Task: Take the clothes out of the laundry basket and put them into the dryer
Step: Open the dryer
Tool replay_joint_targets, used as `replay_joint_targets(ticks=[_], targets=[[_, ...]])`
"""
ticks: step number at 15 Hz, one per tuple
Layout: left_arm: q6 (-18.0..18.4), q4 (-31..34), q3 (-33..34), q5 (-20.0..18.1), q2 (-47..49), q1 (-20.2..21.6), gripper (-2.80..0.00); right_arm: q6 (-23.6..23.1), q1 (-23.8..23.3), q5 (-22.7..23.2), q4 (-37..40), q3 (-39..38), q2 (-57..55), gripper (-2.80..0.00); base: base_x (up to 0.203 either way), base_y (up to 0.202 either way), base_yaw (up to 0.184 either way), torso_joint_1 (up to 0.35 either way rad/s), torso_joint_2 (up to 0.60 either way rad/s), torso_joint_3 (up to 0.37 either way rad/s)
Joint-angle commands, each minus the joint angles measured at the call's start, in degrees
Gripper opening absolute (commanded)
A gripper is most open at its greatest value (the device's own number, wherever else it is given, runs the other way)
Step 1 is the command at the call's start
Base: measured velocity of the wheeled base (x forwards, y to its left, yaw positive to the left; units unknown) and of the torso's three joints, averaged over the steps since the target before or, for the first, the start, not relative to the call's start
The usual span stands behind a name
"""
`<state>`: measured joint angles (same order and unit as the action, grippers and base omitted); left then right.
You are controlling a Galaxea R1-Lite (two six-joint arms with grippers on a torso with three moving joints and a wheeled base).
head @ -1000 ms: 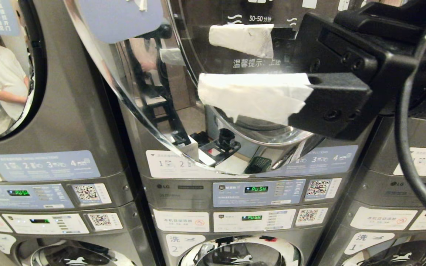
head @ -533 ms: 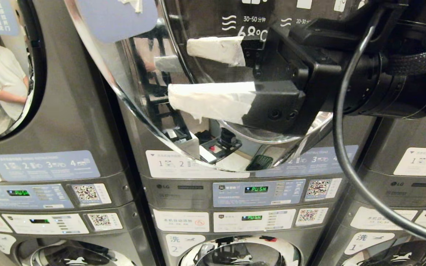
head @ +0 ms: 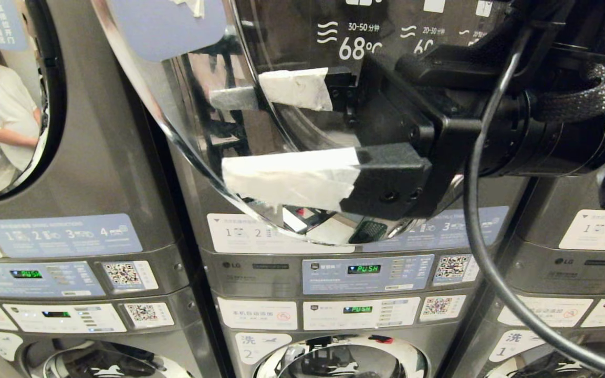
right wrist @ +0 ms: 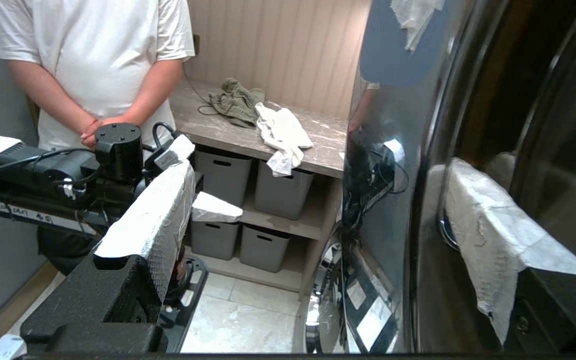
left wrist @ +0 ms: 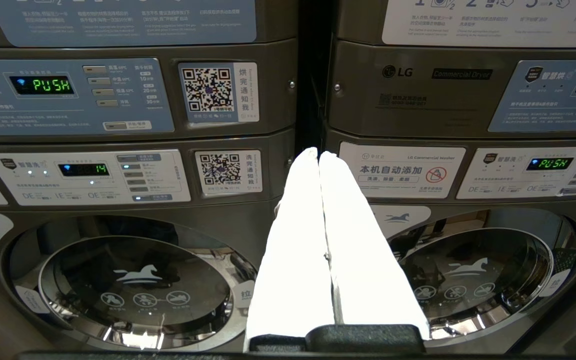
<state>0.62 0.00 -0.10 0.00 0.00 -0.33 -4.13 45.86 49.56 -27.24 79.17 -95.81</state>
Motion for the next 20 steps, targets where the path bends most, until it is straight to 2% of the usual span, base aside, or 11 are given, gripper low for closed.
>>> replay_joint_targets(ticks=[1,5,13,16,20], targets=[[-0.01,0.0,0.01,0.0,0.0,-0.02,-2.8,-0.09,0.45,0.97,-0.14,-0.19,-0.01,0.0,0.0,0.0,0.0,0.0,0.0,0.0],[-0.01,0.0,0.01,0.0,0.0,-0.02,-2.8,0.15,0.37,4.68,-0.1,-4.47,3.61,0.0,0.0,0.0,0.0,0.0,0.0,0.0],[-0.01,0.0,0.01,0.0,0.0,-0.02,-2.8,0.18,-0.28,5.98,-0.01,-15.48,13.79,0.0,0.0,0.0,0.0,0.0,0.0,0.0],[-0.01,0.0,0.01,0.0,0.0,-0.02,-2.8,0.1,-1.73,5.7,-0.13,-16.38,14.24,0.0,0.0,0.0,0.0,0.0,0.0,0.0],[-0.01,0.0,0.01,0.0,0.0,-0.02,-2.8,0.36,-6.13,5.63,-0.17,-16.17,14.24,0.0,0.0,0.0,0.0,0.0,0.0,0.0]])
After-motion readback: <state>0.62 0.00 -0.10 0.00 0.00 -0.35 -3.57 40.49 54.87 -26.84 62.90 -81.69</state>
